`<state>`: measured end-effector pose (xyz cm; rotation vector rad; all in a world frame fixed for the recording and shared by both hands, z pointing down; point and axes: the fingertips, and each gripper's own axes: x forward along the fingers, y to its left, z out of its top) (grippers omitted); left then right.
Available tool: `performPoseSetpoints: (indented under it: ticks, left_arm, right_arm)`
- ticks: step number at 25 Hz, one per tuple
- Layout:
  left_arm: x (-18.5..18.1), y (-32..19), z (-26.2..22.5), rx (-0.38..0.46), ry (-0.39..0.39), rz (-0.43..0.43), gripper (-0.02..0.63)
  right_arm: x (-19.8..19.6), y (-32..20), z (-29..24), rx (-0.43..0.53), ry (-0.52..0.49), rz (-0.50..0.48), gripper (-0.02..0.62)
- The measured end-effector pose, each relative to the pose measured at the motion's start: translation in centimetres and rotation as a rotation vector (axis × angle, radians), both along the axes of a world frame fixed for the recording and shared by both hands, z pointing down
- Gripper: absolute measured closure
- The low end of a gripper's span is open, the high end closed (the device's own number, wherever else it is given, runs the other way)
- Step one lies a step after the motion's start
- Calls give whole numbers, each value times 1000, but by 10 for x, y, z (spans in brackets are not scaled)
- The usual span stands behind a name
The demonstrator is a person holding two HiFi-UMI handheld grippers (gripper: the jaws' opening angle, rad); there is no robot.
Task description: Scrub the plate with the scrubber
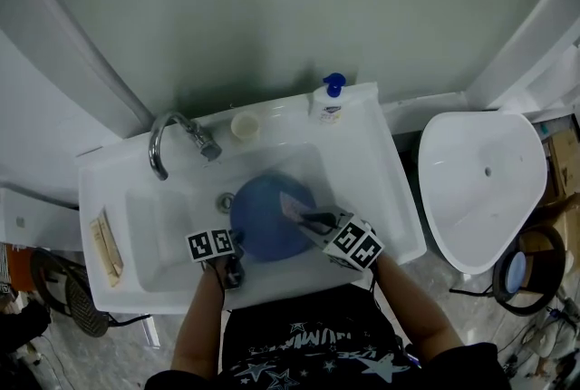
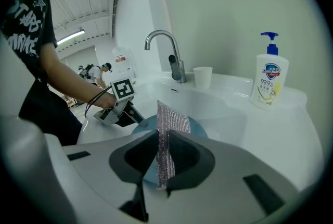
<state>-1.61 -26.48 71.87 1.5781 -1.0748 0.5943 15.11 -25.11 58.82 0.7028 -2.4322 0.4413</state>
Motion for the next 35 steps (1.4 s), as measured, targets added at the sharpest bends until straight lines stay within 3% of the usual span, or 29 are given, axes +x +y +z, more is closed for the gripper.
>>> performPoseSetpoints:
  ticks: [6, 11, 19, 28, 35]
  left_arm:
    - [15, 7, 4, -2, 46, 82, 437]
    - [8, 2, 2, 30, 46, 54, 388]
    - [-27, 2, -26, 122, 77, 47, 385]
    - [-54, 19, -86, 286, 165, 132, 385]
    - [-81, 44, -126, 359, 290, 149, 385]
  right_arm:
    - [2, 2, 3, -11, -3, 15, 522]
    - [-4, 3, 3, -12, 1, 41, 522]
    - [-28, 3, -17, 28, -5, 123, 522]
    - [-73, 25, -28, 48, -28, 227, 522]
    - [-115, 49, -34, 97, 0, 291, 522]
